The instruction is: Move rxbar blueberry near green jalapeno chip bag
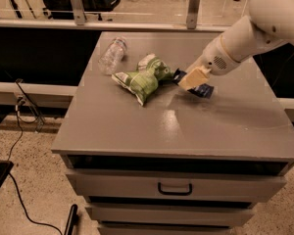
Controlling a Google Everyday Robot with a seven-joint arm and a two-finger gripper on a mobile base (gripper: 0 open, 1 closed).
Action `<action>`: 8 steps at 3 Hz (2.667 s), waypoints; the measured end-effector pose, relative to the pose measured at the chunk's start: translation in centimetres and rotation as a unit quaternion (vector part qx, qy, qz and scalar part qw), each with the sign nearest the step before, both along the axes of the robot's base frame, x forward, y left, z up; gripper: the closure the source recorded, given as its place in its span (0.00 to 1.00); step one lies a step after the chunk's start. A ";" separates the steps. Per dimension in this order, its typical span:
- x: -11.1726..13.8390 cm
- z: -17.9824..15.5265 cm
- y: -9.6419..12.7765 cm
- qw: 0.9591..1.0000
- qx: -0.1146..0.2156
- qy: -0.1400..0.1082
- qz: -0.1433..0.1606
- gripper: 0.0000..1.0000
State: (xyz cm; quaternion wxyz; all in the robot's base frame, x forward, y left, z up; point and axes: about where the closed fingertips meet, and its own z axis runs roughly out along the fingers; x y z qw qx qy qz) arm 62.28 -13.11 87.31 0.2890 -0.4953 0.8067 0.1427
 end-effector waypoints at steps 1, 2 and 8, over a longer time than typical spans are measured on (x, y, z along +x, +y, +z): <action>0.1 -0.6 2.3 0.999 -0.012 -0.004 0.030 0.59; -0.4 -1.6 4.0 0.999 -0.027 -0.007 0.047 0.36; 2.2 -0.1 -4.1 0.999 -0.016 -0.045 0.016 0.00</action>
Offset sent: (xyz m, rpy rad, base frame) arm -0.0105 0.0563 -0.0268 -0.0941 -0.0232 0.1275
